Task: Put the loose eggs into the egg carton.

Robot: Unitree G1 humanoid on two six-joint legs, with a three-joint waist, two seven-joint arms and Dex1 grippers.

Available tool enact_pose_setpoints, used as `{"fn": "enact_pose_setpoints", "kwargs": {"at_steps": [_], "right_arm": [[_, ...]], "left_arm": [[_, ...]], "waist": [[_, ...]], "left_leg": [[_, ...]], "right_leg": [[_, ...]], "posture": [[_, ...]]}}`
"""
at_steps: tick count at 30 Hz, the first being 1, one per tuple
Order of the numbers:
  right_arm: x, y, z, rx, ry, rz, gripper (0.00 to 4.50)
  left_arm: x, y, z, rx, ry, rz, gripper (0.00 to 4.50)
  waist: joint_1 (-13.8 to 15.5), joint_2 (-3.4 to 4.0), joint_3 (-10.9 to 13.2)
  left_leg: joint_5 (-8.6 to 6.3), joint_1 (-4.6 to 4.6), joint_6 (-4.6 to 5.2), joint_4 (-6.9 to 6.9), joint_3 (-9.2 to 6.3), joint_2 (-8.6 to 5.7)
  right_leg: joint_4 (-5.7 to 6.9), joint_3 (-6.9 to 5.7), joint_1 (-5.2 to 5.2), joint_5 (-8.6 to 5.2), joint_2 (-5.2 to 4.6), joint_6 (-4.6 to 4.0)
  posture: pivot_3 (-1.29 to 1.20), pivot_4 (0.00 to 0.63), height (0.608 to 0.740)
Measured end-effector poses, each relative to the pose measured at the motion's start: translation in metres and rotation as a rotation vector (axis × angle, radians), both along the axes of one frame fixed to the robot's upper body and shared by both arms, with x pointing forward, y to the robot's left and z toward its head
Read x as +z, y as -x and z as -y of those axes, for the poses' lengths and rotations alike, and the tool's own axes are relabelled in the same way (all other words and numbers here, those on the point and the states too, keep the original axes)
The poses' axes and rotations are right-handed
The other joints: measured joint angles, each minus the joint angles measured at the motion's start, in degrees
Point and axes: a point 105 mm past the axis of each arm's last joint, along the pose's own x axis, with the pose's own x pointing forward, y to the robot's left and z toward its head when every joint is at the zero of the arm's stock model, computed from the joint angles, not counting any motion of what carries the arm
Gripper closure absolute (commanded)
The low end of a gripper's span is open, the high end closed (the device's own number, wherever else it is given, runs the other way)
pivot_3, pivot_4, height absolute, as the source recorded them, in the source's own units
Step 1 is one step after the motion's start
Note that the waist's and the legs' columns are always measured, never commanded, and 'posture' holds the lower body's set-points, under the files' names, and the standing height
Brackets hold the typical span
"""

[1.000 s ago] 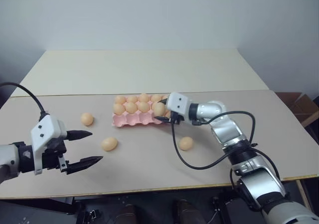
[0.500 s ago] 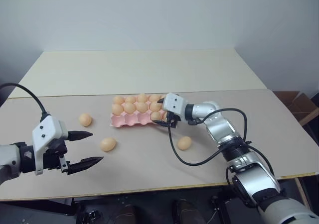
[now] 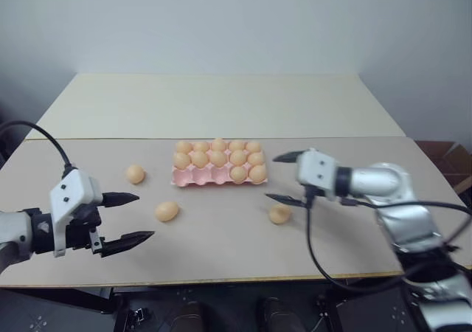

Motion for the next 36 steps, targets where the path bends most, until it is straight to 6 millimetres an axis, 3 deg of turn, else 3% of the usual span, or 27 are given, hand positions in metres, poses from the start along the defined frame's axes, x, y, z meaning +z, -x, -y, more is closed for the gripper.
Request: {"fn": "enact_pose_setpoints", "kwargs": {"at_steps": [3,7,21,29,36], "right_arm": [[-0.013,0.017,0.017,-0.040,0.033,-0.091,0.01],[-0.022,0.031,0.027,-0.077,0.051,-0.150,0.01],[-0.025,0.033,0.033,-0.123,0.067,-0.162,0.01],[-0.031,0.015,0.003,-0.057,0.019,-0.152,0.01],[-0.058,-0.001,-0.010,-0.039,0.035,-0.201,0.01]], "left_arm": [[-0.001,-0.003,0.001,-0.008,-0.001,-0.002,0.00],[-0.002,-0.004,0.003,-0.024,-0.004,0.000,0.00],[-0.004,-0.006,0.002,-0.020,-0.006,-0.002,0.00],[-0.004,-0.008,0.004,-0.023,-0.002,0.003,0.00],[-0.005,-0.008,0.005,-0.026,-0.002,-0.001,0.00]], "waist": [[-0.08,-0.01,-0.01],[-0.43,-0.02,-0.01],[-0.31,-0.03,-0.01],[-0.48,-0.05,-0.03],[-0.30,-0.07,-0.04]], "left_leg": [[-0.04,0.08,-0.06,0.00,0.03,0.01],[-0.02,0.07,-0.03,-0.01,0.05,0.01],[-0.02,0.04,-0.03,0.00,0.06,-0.01],[-0.01,0.07,-0.02,0.00,0.06,0.00],[-0.01,-0.08,-0.01,0.00,0.07,-0.02]], "right_leg": [[0.01,0.06,0.00,0.00,0.02,0.00],[0.00,0.12,-0.01,0.00,0.02,0.00],[-0.03,0.11,-0.01,-0.01,0.00,0.01],[-0.01,0.11,-0.01,-0.01,0.03,0.01],[-0.05,0.10,-0.05,0.00,0.01,0.02]], "posture": [[0.00,0.150,0.740],[0.00,0.150,0.740],[0.00,0.150,0.740],[0.00,0.150,0.740],[0.00,0.150,0.740]]}}
